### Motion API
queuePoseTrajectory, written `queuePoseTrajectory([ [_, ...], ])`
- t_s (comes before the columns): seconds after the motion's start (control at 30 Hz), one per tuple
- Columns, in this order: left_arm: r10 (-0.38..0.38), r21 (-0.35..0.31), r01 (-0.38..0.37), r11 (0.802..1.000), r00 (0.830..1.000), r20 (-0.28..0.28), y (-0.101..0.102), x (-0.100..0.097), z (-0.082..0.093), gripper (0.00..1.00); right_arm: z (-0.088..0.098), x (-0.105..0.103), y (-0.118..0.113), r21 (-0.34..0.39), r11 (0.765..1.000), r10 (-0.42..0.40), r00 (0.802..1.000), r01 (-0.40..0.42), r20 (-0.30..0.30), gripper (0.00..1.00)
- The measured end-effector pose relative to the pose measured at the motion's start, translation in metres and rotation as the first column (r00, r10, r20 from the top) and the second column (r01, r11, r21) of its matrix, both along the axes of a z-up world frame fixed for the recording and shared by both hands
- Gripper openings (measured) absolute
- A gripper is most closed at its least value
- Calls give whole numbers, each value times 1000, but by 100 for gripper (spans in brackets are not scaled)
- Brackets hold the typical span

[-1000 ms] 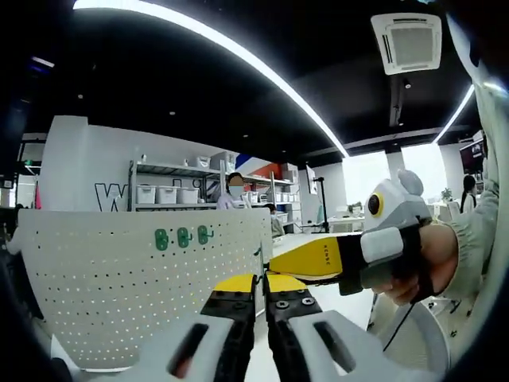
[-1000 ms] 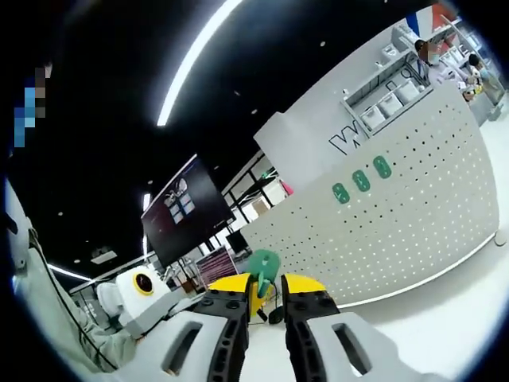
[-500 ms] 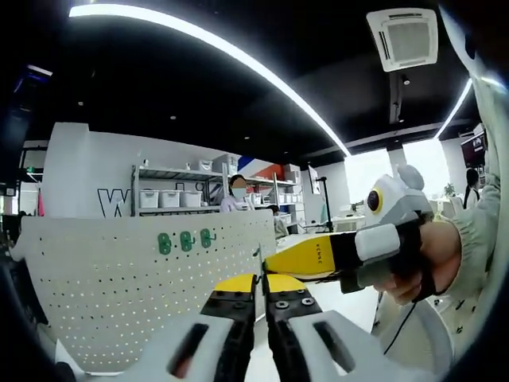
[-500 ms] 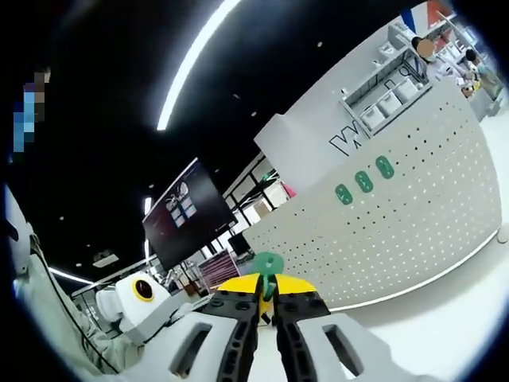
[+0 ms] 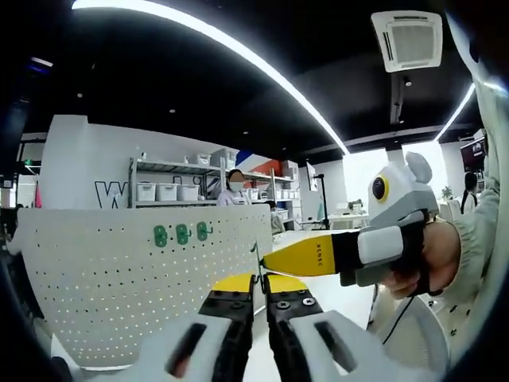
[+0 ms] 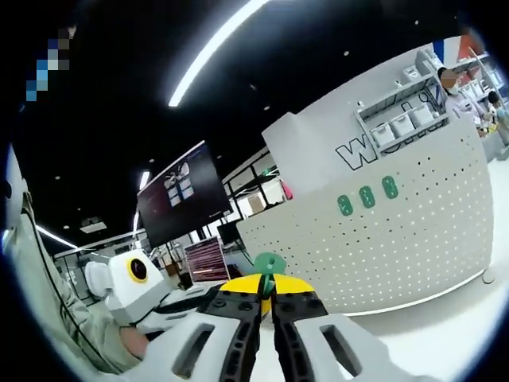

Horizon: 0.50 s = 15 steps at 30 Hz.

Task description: Insert the hook assembly into the mounting plate slot until the hook locks in place.

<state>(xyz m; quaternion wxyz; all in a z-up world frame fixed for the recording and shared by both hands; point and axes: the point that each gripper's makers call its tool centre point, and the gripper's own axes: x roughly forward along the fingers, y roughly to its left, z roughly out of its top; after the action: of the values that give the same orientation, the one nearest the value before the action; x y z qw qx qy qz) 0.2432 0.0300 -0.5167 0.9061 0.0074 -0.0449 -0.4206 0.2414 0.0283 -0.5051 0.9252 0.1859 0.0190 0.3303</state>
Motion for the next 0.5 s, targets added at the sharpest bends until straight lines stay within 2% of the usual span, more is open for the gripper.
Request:
queuePoseTrajectory([
  [0.5,0,34,1,999,1000,-28,1,-2,-12,20,-2,-3,1,5,1000,21,1000,-21,-2,1],
])
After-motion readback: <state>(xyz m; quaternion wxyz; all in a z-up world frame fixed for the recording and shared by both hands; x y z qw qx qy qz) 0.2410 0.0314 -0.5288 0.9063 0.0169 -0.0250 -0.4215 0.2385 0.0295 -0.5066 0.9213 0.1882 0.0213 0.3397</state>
